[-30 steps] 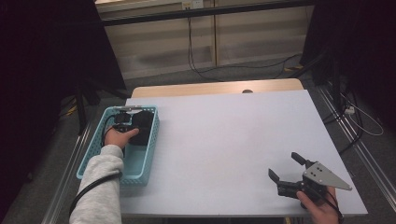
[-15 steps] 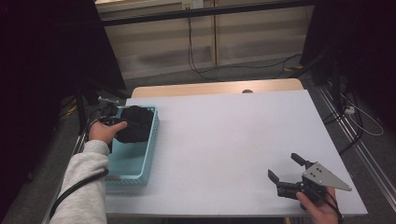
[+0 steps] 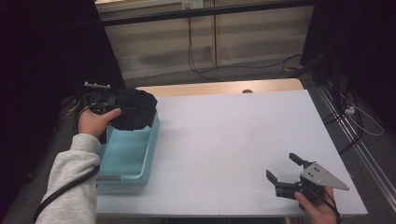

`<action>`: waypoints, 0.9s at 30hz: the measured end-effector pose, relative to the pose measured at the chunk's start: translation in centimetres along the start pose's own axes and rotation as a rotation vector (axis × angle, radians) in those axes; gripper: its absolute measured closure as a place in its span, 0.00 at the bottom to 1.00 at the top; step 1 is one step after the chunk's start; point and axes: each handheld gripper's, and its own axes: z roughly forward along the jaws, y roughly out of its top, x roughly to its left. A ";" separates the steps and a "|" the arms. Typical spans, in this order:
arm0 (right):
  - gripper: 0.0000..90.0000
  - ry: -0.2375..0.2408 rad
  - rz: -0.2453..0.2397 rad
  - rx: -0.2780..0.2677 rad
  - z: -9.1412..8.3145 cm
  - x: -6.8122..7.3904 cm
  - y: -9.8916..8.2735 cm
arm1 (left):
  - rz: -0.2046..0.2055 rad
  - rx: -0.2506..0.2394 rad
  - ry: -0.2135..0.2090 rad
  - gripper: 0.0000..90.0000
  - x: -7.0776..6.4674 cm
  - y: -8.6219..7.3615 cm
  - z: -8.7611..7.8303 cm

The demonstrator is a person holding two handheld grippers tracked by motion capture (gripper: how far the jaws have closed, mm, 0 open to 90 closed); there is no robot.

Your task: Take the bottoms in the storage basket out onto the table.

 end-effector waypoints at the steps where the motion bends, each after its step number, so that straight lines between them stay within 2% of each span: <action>1: 0.02 0.000 0.001 0.000 0.0 0.0 0.0 | 0.008 0.004 -0.006 0.70 -0.3 0.1 0.0; 2: 0.02 0.000 0.000 0.000 0.0 0.0 0.0 | 0.013 0.007 -0.008 0.70 -0.7 0.2 0.0; 4: 0.02 0.000 -0.001 0.000 0.0 0.0 0.0 | -0.001 0.003 -0.015 0.70 -1.4 0.5 0.1; 7: 0.02 0.000 -0.002 -0.002 0.0 0.0 0.0 | 0.021 -0.002 -0.030 0.70 -2.4 0.9 0.2; 19: 0.02 -0.002 -0.008 0.000 0.0 -0.1 0.1 | 0.140 0.051 -0.101 0.70 -6.9 0.9 2.6; 27: 0.02 -0.008 -0.006 0.000 0.0 -0.2 0.1 | 0.206 0.065 -0.135 0.70 -8.9 0.0 4.2</action>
